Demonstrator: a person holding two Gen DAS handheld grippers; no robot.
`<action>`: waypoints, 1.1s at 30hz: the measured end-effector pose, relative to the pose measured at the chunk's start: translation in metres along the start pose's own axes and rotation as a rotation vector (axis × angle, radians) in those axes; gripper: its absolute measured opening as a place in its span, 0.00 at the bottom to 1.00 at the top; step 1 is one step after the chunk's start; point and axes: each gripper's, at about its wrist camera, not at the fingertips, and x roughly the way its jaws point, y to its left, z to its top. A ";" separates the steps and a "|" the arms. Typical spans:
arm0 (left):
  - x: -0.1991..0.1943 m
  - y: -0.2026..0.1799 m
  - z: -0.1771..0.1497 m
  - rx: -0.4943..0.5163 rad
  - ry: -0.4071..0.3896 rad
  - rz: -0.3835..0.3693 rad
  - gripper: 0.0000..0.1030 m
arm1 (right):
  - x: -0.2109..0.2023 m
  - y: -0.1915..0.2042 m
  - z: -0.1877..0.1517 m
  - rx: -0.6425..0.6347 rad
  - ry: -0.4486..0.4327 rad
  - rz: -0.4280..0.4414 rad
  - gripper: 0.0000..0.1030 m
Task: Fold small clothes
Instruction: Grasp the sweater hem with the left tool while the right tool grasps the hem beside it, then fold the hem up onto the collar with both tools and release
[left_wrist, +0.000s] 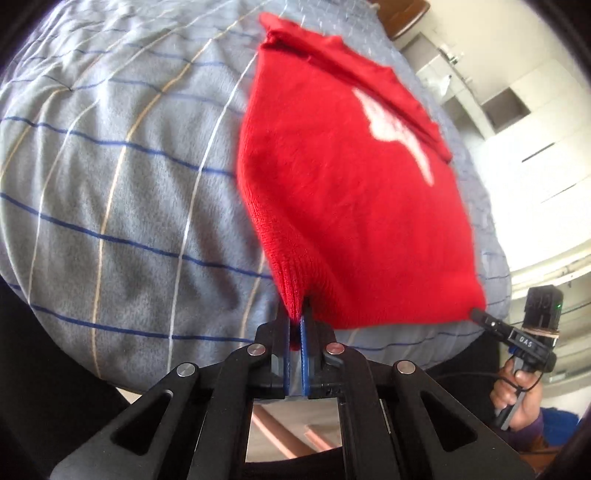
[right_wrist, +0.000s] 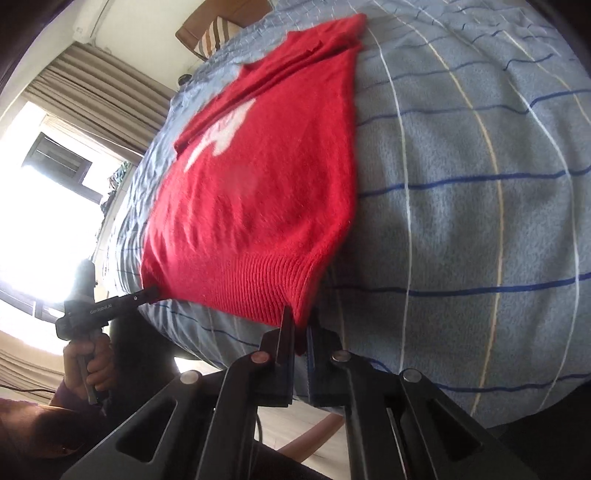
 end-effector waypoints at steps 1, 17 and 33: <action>-0.011 -0.004 0.006 -0.004 -0.035 -0.030 0.02 | -0.010 0.005 0.005 0.001 -0.032 0.025 0.04; 0.048 -0.047 0.279 0.026 -0.300 0.056 0.02 | 0.026 0.024 0.273 -0.084 -0.341 -0.032 0.05; 0.080 -0.026 0.326 -0.039 -0.310 0.215 0.77 | 0.068 -0.021 0.339 0.005 -0.342 -0.073 0.40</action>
